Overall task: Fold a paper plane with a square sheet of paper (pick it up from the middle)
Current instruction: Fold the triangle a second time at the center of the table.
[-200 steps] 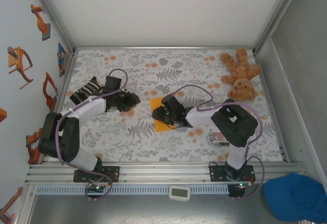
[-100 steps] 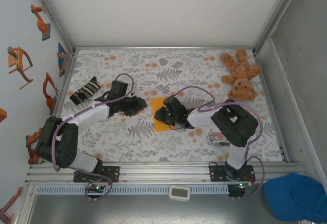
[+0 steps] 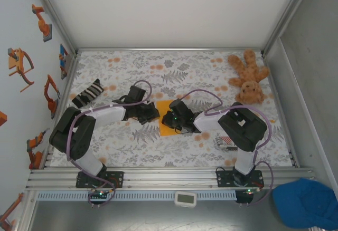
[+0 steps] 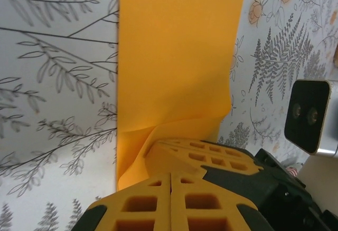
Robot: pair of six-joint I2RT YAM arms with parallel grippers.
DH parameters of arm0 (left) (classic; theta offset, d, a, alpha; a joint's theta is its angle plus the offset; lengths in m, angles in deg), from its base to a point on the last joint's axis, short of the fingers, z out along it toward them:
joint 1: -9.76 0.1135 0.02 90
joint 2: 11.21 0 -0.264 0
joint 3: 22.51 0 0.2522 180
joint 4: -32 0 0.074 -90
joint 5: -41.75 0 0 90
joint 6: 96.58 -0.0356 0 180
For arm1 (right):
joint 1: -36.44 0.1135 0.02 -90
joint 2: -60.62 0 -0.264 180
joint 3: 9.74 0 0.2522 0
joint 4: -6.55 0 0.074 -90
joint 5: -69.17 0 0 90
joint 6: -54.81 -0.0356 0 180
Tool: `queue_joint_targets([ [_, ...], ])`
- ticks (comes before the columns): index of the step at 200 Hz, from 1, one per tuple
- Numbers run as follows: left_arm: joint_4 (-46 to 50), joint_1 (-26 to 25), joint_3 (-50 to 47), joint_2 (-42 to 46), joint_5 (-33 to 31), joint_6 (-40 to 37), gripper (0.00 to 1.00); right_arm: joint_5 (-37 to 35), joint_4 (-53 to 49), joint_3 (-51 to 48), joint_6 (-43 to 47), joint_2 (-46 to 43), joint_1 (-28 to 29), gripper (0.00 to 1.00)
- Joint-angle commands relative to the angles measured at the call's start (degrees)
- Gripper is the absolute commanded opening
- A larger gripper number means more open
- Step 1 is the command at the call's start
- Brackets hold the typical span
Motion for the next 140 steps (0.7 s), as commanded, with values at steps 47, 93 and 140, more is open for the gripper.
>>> queue_joint_targets([
  [47, 4.48, -2.03, 3.37, -3.56, -6.6, -2.74, 0.0, -1.21, -3.72, -0.62, -0.38, -0.22, -0.25, 0.0],
  [93, 5.05, -2.3, 4.77, -5.59, -7.45, -3.52, 0.0, -1.12, -3.42, -0.45, -0.64, 0.02, -0.21, 0.0],
  [140, 6.17, -2.39, 5.91, -7.12, -8.22, -4.26, 0.0, -1.04, -3.3, -0.36, -0.68, 0.22, -0.22, 0.0],
])
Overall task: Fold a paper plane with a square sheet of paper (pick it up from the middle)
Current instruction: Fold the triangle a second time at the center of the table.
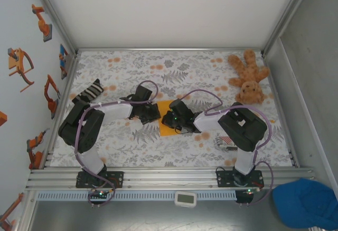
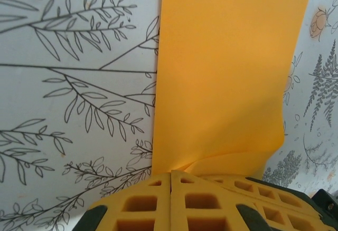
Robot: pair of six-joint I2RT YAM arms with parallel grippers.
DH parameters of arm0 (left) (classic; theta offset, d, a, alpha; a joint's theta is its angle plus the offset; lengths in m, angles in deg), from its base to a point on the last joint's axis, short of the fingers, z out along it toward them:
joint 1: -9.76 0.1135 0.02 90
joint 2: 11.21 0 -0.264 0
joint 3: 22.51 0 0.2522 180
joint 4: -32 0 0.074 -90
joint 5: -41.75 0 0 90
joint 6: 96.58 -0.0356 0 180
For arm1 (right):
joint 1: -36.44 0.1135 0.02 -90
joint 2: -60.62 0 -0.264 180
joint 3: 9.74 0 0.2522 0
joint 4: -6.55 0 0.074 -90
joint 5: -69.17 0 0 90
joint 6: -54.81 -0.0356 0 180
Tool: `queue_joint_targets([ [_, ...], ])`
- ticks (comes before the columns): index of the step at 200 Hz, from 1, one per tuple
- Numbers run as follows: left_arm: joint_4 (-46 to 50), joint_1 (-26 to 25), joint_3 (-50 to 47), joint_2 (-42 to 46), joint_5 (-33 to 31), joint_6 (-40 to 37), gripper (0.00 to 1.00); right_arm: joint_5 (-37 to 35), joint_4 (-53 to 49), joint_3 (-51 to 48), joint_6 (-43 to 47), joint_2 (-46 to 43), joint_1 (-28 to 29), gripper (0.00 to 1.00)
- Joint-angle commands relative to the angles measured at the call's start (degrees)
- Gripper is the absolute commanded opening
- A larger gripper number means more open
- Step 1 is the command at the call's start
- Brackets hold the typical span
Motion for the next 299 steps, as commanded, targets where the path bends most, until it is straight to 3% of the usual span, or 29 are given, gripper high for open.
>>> queue_joint_targets([
  [1, 2.2, -0.29, 1.55, -1.09, -0.66, -1.62, 0.0, -1.04, -3.29, -0.35, -0.27, 0.24, -0.25, 0.0],
  [42, -0.38, -0.59, 0.85, -1.03, 3.5, -2.29, 0.0, -1.04, -3.28, -0.51, -0.45, 0.32, -0.21, 0.0],
  [145, 0.82, -0.48, -0.45, -2.48, 2.25, -3.33, 0.0, -0.86, -2.41, -0.88, -0.98, -0.13, -0.2, 0.0],
  [200, 2.75, -0.4, 0.44, -4.43, 0.78, -4.43, 0.0, -0.15, -0.55, -0.46, 1.85, -4.72, -0.42, 0.0],
  [243, 3.19, -0.35, 0.96, -4.71, 0.65, -5.0, 0.0, -2.8, -8.99, 1.39, 7.65, -7.97, -1.69, 0.0],
  [299, 3.39, -0.19, 1.4, -4.78, 0.69, -5.13, 0.0, -1.41, -10.11, 1.76, 9.53, -5.56, -2.84, 0.0],
])
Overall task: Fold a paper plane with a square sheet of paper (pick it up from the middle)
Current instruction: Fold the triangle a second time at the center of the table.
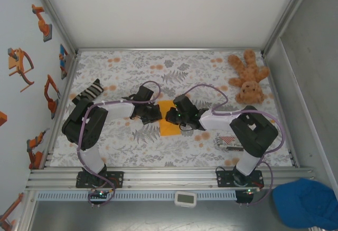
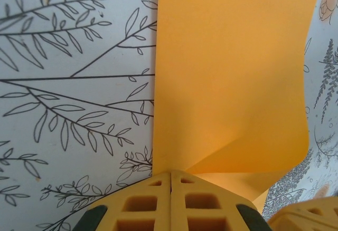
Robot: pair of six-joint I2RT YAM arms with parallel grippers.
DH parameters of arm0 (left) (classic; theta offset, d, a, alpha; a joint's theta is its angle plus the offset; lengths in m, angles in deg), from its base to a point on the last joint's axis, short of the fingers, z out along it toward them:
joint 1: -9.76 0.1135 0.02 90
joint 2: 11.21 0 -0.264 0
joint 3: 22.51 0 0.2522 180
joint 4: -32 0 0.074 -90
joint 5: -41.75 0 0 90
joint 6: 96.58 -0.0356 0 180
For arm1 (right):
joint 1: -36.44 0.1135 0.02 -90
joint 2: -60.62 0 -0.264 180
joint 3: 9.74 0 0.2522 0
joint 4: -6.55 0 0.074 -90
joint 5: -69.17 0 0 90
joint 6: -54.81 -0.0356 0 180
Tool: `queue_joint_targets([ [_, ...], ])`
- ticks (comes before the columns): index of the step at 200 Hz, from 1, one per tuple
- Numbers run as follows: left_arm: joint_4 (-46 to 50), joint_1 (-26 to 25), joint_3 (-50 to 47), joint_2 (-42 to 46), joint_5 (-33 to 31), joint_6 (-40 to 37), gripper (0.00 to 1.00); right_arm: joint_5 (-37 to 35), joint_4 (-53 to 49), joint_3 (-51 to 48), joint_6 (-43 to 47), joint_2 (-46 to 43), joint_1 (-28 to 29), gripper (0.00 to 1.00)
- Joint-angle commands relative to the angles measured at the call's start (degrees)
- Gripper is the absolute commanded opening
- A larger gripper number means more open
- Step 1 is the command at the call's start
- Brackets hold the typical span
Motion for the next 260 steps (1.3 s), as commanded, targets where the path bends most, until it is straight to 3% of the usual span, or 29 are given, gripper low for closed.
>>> queue_joint_targets([
  [1, 3.6, 0.08, 0.33, -2.15, -0.79, -1.42, 0.0, -0.55, -2.45, 1.41, 2.54, 1.3, -0.67, 0.0],
  [188, 4.29, 0.52, 1.5, -1.1, -0.42, -1.76, 0.03, -2.82, 1.76, -4.02, -3.51, 4.72, -1.72, 0.0],
  [228, 4.49, 0.77, 4.12, 5.57, 2.06, -1.83, 0.11, -3.43, 1.27, -4.57, -3.86, 4.71, -1.72, 0.0],
  [260, 1.2, 0.0, -1.25, 11.97, 3.78, 1.58, 0.13, -3.6, 1.27, -4.74, -4.12, 4.27, -1.72, 0.0],
])
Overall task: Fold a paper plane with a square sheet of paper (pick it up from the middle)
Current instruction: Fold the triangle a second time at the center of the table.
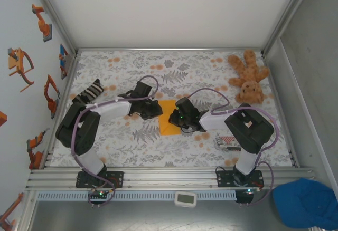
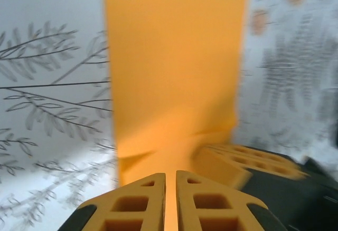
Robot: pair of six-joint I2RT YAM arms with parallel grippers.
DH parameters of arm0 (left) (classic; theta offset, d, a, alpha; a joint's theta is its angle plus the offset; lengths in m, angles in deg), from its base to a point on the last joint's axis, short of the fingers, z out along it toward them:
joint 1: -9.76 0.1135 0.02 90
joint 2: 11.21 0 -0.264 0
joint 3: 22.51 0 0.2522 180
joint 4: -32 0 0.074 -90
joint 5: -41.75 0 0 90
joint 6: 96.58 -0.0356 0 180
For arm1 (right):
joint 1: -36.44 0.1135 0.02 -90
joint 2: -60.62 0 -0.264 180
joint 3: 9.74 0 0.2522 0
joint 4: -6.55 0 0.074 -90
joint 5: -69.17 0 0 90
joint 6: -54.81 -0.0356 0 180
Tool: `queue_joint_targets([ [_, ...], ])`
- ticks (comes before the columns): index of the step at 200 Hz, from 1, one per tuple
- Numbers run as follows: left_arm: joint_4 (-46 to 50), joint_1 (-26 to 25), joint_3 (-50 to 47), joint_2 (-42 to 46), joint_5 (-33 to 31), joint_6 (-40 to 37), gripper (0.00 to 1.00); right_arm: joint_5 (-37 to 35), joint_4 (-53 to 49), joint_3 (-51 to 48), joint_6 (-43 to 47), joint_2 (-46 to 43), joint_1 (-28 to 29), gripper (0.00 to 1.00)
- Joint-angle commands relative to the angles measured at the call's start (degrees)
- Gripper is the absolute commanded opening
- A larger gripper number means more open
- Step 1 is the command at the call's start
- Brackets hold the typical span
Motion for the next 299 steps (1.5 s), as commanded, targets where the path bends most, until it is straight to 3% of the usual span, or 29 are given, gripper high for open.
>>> queue_joint_targets([
  [1, -1.48, -0.53, -3.24, 5.4, 2.66, 2.12, 0.13, -2.51, -2.6, -1.71, -0.89, 1.15, -0.3, 0.0],
  [31, -6.93, -2.37, -8.94, 7.99, 6.23, 6.25, 0.1, -2.35, -2.42, -1.62, -1.16, 1.31, -0.31, 0.0],
  [111, -6.68, -7.44, -8.77, 2.38, 4.37, 7.95, 0.03, -2.43, -2.05, -1.71, -1.72, 1.32, -0.35, 0.0],
  [200, -4.28, -7.33, -8.77, -0.41, 0.85, 4.72, 0.01, -2.67, -2.62, -2.06, -1.89, 1.27, -0.44, 0.0],
  [299, -4.53, -6.68, -9.56, -1.55, 1.08, 3.96, 0.01, -2.69, -2.86, -1.97, -1.74, 1.45, -0.39, 0.0],
])
